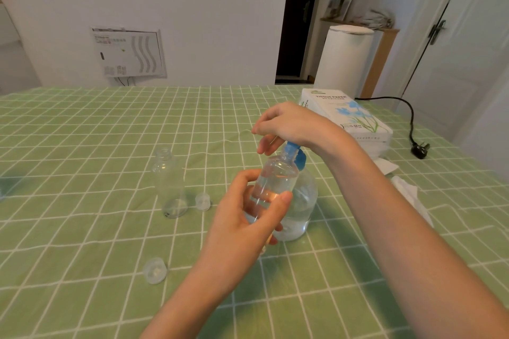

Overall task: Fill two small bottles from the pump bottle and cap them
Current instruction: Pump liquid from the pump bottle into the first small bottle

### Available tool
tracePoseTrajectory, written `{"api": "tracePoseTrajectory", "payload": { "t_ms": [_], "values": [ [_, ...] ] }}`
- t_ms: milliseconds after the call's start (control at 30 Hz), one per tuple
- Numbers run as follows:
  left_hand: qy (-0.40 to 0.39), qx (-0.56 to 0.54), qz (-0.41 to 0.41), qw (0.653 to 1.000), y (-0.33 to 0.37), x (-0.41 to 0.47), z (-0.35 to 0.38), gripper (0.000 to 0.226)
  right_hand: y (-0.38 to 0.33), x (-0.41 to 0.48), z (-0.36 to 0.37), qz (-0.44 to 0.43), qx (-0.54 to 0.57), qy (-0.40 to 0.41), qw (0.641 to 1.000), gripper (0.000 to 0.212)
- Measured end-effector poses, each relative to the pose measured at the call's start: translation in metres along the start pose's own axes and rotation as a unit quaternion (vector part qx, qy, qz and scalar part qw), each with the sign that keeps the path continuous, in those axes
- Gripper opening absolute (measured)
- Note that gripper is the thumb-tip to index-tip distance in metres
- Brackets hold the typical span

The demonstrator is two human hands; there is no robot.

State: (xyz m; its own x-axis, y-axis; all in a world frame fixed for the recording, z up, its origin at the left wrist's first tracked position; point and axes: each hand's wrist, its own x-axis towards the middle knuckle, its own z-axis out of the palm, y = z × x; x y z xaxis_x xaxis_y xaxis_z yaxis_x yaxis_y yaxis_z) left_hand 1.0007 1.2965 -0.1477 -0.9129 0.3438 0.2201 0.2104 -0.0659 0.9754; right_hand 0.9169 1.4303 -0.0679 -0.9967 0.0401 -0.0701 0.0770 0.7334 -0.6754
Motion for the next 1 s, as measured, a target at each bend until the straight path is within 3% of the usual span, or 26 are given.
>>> {"api": "tracePoseTrajectory", "payload": {
  "t_ms": [1000],
  "values": [
    [0.003,-0.001,-0.002,1.000,-0.005,0.001,-0.001,0.040,0.004,0.000,0.005,0.005,0.009,-0.008,1.000,0.019]
  ]
}}
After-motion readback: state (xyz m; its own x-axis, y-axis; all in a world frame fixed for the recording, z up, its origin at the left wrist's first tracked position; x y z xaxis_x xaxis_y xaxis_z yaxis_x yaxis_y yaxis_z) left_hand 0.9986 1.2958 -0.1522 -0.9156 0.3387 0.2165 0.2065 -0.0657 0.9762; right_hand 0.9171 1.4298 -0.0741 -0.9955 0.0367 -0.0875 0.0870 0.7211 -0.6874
